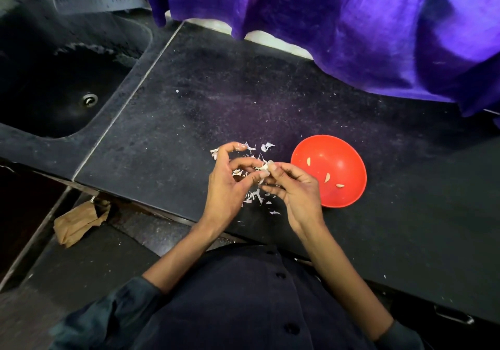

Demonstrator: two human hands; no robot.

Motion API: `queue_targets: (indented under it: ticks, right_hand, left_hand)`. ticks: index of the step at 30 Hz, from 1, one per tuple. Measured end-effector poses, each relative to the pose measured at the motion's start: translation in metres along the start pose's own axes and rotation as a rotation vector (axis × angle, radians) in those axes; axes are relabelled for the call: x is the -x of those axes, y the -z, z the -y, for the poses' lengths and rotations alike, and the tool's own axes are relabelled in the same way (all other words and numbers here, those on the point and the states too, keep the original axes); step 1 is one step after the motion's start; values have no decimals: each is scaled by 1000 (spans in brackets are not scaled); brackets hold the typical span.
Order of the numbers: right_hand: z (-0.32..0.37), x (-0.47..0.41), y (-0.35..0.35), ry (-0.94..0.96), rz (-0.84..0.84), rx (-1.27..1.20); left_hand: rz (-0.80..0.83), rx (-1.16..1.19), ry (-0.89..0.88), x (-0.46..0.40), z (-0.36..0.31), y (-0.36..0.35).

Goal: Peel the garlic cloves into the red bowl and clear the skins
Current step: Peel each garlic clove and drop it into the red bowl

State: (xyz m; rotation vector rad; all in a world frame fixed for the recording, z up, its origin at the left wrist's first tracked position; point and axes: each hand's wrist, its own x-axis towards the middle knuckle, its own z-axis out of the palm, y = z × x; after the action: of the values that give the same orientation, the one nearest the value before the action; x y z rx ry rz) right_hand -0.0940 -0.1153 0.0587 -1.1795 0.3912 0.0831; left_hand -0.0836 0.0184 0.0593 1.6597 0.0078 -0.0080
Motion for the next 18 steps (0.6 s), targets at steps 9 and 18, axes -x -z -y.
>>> queue_targets:
  ticks: [9,18]
  right_hand:
    - [0,1,-5,155,-21,230]
    - [0,-1,-3,178,-27,298]
  left_hand:
    - [-92,-252,-79,2,-2,1]
    - [-49,-373,-158,2,0,3]
